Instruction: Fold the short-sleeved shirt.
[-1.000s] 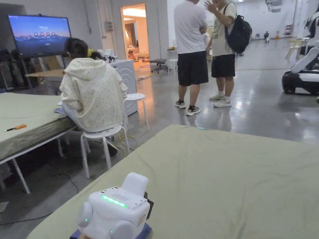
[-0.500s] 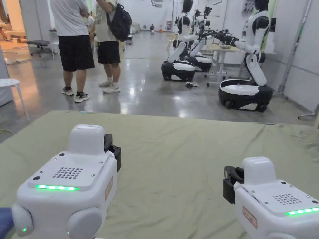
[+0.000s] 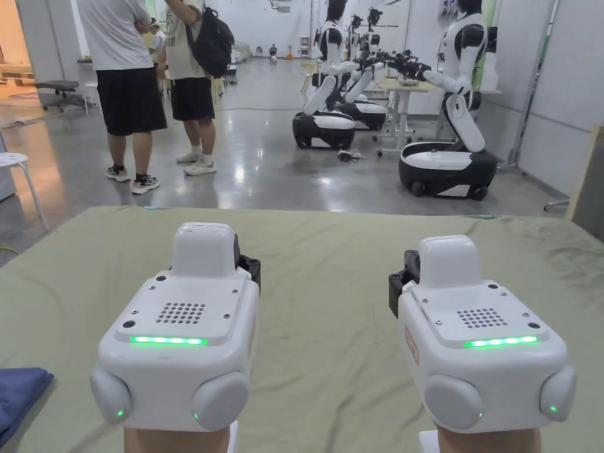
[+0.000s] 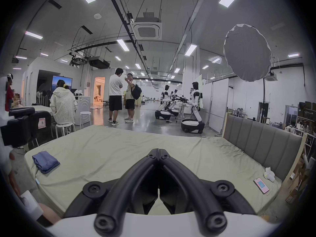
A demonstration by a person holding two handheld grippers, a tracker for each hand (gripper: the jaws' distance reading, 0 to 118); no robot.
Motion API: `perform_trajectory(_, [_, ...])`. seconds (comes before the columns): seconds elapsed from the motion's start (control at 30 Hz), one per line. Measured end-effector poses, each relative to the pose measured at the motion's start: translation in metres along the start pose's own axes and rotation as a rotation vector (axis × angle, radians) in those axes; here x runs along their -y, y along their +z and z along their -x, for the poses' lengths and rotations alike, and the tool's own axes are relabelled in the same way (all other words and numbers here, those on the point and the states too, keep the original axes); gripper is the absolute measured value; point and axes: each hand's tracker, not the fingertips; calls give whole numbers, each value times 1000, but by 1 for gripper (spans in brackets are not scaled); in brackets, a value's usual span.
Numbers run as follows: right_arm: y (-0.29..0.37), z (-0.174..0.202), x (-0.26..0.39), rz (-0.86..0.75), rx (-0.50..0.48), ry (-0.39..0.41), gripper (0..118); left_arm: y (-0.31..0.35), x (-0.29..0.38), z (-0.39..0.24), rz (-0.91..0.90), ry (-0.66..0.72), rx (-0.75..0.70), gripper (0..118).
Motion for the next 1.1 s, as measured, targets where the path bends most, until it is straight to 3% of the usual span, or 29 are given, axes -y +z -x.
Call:
perform_trajectory(0.43, [8, 0, 2, 1, 28, 9, 0, 4, 4, -2, -8, -31, 9, 0])
perform_trajectory(0.5, [9, 0, 2, 5, 33, 12, 0, 4, 3, -5, -12, -31, 22, 16])
perform_trajectory(0.53, [8, -1, 3, 2, 40, 11, 2, 4, 1, -8, -10, -29, 33, 32])
perform_trajectory(0.57, [8, -1, 4, -1, 46, 9, 15, 3, 1, -10, -6, -28, 42, 63])
perform_trajectory(0.6, [9, -1, 4, -5, 50, 5, 31, 2, 1, -12, -3, -29, 50, 87])
perform_trajectory(0.63, [9, -2, 4, -5, 49, 3, 49, 2, 2, -13, -5, -29, 54, 103])
perform_trajectory(0.67, [8, -3, 4, -4, 47, 0, 72, 3, 2, -14, -12, -29, 55, 112])
perform_trajectory(0.7, [8, -3, 4, -2, 49, 2, 93, 5, 3, -15, -25, -30, 55, 113])
perform_trajectory(0.77, [8, -4, 5, -5, 65, 4, 118, 7, 1, -18, -46, -36, 57, 113])
perform_trajectory(1.1, [14, -11, -3, -23, 77, -35, 118, 6, -1, -22, -32, -33, 77, 113])
